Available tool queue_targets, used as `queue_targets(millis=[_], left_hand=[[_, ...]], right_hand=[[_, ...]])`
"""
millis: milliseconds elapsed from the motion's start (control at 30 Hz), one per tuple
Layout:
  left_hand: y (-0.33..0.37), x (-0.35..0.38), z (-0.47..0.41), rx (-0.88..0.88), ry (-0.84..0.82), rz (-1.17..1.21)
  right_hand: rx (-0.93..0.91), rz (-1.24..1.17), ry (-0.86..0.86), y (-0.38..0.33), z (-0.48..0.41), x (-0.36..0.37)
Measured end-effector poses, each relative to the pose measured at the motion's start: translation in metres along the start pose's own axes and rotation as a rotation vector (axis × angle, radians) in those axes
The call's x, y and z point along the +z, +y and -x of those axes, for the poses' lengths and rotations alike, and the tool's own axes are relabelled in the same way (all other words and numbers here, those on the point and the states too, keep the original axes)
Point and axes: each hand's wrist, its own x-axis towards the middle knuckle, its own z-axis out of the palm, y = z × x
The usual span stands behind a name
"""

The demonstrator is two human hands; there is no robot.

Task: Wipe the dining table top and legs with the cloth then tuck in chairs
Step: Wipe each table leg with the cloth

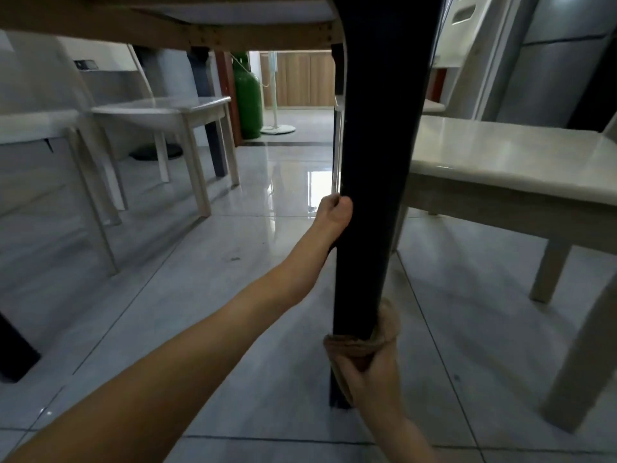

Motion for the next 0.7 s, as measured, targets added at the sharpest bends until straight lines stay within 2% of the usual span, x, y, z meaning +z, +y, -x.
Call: queue_targets(millis=[67, 167, 267, 367, 533, 633, 700], left_hand=[[-0.014, 0.0, 0.012, 0.089, -0.06, -0.028], [-0.021, -0.001, 0.022, 0.115, -0.052, -0.005], [-0.018, 0.002, 0.017, 0.111, -0.023, 0.02], [-0.03, 0.002, 0.014, 0.15, 0.024, -0.003], [-0.034, 0.002, 0.005, 0.219, 0.144, -0.102], [-0.036, 0.0, 0.003, 0.257, 0.13, -0.134], [-0.035, -0.004, 0.002, 0.258, 0.094, -0.131]], right_hand=[[0.055, 0.018, -0.111, 0.017, 0.007, -0.002], [0.344, 0.077, -0.287, 0.04, 0.022, -0.009], [0.475, 0.062, -0.347, 0.056, 0.022, -0.01], [0.396, 0.015, -0.156, 0.045, 0.014, 0.0], [0.084, -0.015, 0.038, 0.002, -0.009, -0.003], [-0.022, -0.003, 0.001, 0.003, -0.007, -0.005], [0.025, 0.079, -0.121, 0.027, 0.004, -0.007]])
